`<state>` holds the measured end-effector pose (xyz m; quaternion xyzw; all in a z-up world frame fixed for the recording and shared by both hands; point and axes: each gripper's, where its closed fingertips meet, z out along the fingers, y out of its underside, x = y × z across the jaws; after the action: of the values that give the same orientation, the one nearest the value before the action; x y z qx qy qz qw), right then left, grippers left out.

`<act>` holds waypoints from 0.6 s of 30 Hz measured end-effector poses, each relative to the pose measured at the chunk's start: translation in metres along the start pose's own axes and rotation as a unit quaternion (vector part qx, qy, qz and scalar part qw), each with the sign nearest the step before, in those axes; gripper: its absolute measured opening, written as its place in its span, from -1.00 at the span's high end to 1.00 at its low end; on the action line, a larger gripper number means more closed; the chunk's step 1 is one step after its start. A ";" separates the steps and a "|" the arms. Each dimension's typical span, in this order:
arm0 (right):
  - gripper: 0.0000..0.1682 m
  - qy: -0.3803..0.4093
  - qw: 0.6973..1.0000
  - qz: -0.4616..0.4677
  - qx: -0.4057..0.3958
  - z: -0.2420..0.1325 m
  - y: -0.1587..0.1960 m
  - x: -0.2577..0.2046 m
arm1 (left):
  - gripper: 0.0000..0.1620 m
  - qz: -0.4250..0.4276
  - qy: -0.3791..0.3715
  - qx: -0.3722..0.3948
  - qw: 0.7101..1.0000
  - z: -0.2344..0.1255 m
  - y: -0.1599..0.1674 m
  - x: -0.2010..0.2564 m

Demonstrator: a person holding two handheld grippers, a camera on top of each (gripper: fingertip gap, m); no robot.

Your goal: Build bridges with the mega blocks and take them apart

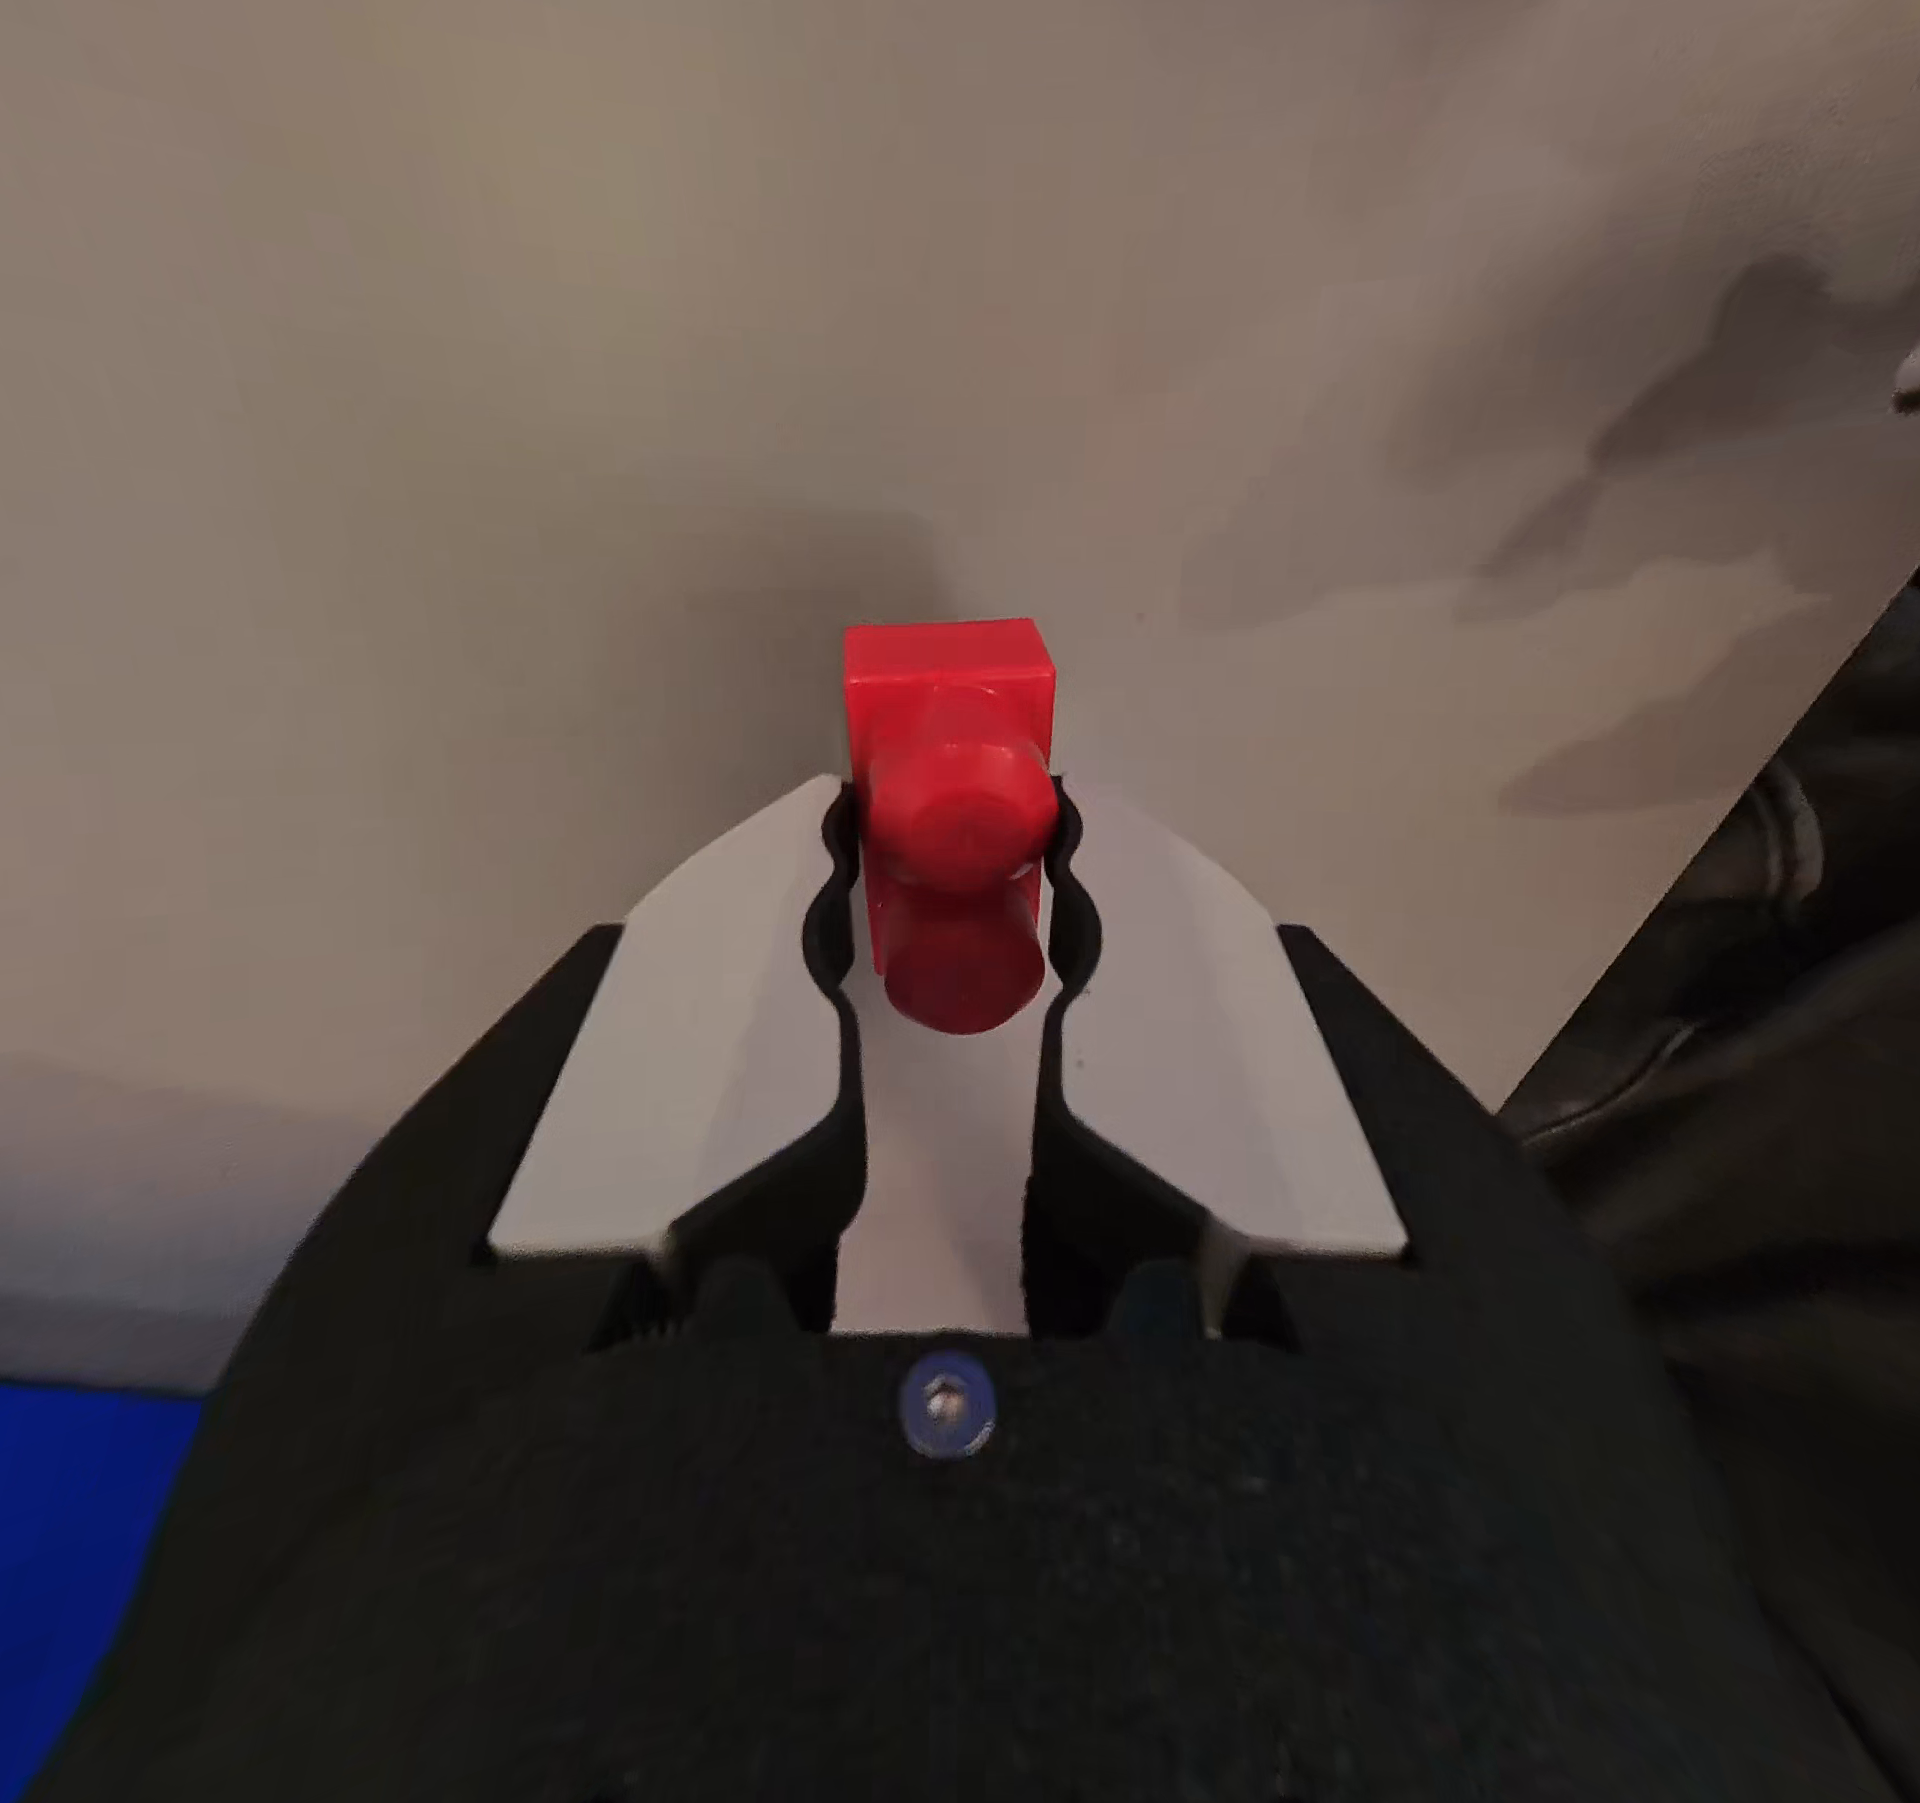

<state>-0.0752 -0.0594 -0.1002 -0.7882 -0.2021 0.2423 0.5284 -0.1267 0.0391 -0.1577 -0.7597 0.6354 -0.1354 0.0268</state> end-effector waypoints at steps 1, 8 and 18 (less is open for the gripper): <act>0.47 0.016 1.000 -0.011 -0.010 -0.001 0.004 0.003 | 0.59 0.000 0.002 -0.007 1.000 0.004 -0.004 0.001; 0.45 0.098 0.993 -0.031 -0.058 -0.003 0.018 0.022 | 0.54 -0.014 -0.017 -0.005 1.000 0.022 -0.021 -0.005; 0.10 0.178 0.980 -0.024 -0.086 0.025 0.030 0.025 | 0.41 -0.086 -0.019 0.321 0.943 -0.057 0.041 0.020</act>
<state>-0.0682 -0.0377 -0.1400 -0.8562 -0.1434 0.0673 0.4917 -0.1767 0.0194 -0.1086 -0.7651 0.4894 -0.3201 0.2696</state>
